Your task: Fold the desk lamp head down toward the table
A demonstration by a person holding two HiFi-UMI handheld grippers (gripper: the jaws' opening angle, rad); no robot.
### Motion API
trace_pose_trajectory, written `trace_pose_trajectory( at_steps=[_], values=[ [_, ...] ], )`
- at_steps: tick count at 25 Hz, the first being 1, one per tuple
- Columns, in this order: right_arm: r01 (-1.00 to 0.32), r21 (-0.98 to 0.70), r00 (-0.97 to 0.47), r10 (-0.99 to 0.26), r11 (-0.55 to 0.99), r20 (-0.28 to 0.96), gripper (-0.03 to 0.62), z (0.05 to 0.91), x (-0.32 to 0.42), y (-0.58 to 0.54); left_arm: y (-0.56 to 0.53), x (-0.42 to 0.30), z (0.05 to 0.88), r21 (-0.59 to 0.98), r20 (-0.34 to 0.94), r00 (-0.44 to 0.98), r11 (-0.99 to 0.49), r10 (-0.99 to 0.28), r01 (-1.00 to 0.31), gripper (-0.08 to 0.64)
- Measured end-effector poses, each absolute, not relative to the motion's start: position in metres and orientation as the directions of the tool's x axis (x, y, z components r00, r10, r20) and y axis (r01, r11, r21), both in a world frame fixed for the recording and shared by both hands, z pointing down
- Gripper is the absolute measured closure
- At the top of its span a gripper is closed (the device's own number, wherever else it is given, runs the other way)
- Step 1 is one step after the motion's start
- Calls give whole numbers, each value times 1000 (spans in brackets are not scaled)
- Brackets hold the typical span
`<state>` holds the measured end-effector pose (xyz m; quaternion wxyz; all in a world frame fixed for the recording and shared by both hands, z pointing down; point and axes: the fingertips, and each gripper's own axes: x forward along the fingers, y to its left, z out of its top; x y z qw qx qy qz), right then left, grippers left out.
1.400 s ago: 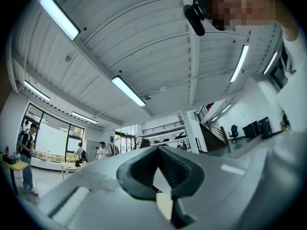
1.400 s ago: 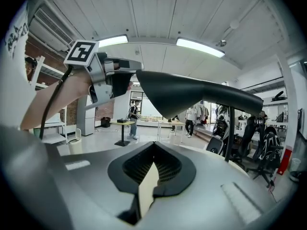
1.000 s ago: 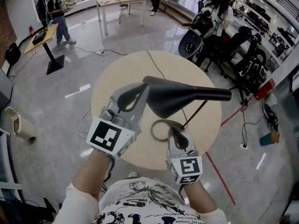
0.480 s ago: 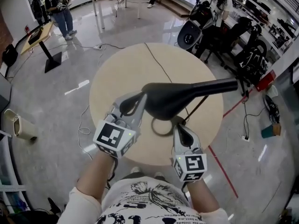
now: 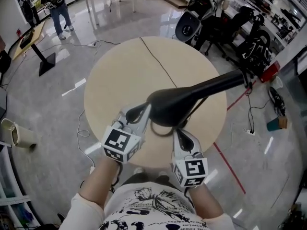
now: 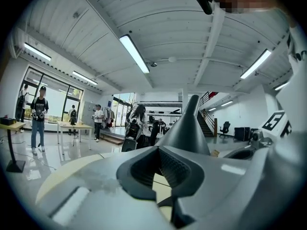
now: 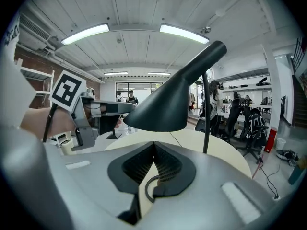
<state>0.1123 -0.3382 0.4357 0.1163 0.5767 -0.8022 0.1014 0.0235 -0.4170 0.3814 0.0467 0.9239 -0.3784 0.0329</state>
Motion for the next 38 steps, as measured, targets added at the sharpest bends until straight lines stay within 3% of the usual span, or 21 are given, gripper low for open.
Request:
trace_pose_trajectory(
  at_steps=[9, 15, 21, 38],
  values=[
    [-961, -33, -269, -903, 274, 337, 584, 447, 128, -337, -418, 51, 415, 109, 158, 752, -745, -640, -658, 557],
    [-967, -40, -248, -903, 250, 351, 584, 455, 132, -338, -419, 53, 422, 155, 135, 750, -734, -647, -661, 560],
    [-969, -42, -244, -906, 244, 345, 583, 454, 128, -334, -411, 50, 425, 123, 154, 754, -745, -638, -655, 557],
    [-984, -8, -172, -945, 177, 278, 584, 443, 91, -288, -293, 26, 441, 228, 149, 820, -788, -553, -572, 557]
  ],
)
